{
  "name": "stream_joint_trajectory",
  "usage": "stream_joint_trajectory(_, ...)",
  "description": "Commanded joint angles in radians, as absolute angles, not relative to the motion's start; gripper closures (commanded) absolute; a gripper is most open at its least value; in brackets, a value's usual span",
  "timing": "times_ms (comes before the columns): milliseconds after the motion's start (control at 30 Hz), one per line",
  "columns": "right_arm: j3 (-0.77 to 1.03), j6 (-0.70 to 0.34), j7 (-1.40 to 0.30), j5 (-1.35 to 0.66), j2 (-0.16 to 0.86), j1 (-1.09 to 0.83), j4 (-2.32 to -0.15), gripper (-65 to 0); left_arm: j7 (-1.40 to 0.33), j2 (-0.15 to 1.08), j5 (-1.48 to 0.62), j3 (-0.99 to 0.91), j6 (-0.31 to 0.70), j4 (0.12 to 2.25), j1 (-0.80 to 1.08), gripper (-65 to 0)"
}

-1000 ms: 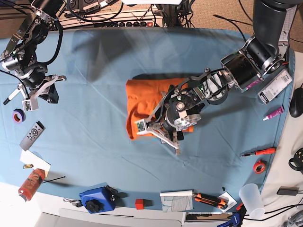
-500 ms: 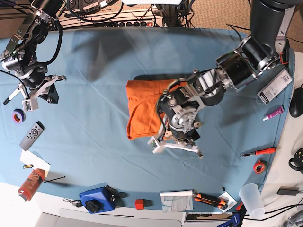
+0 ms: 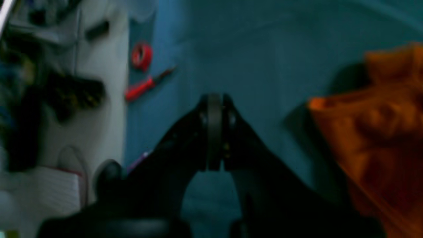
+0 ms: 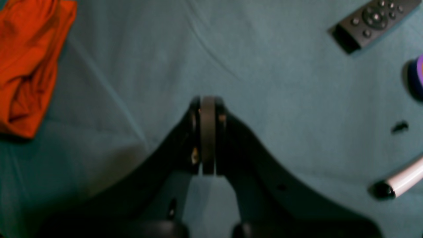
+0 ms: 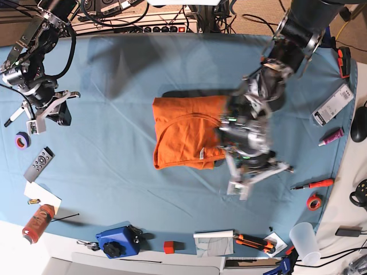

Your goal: Layout the t-shirt on the table in an organized manner, then fold the t-shirt properly

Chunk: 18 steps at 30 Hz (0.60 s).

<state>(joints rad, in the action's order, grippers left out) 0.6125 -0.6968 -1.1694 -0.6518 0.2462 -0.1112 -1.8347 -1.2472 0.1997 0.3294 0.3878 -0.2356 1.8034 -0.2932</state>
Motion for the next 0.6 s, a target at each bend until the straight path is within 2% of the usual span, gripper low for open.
stream_joint_trajectory(0,0.616,-0.698,-1.143,-0.669,0.263,-0.099,-1.852,0.0,-1.222,0.212,0.303,0.34,-0.224,1.856,-0.29,0.0)
stream_joint_trajectory(200,0.616,-0.698,-1.143,-0.724,0.263,-0.099,-1.852,0.0,-1.172,0.307,0.061,0.115,-0.108,2.053,-0.086,0.0)
stream_joint_trajectory(400,0.616,-0.698,-1.164,-0.814,0.26,-0.1,-1.852,0.0,-1.129,0.347,-0.066,-0.083,-0.076,2.245,0.154,0.0)
stream_joint_trajectory(567,0.616,-0.698,-1.26,-0.816,0.258,-0.112,-1.852,0.0,-1.125,0.346,-0.145,-0.237,-0.036,2.288,0.331,0.0)
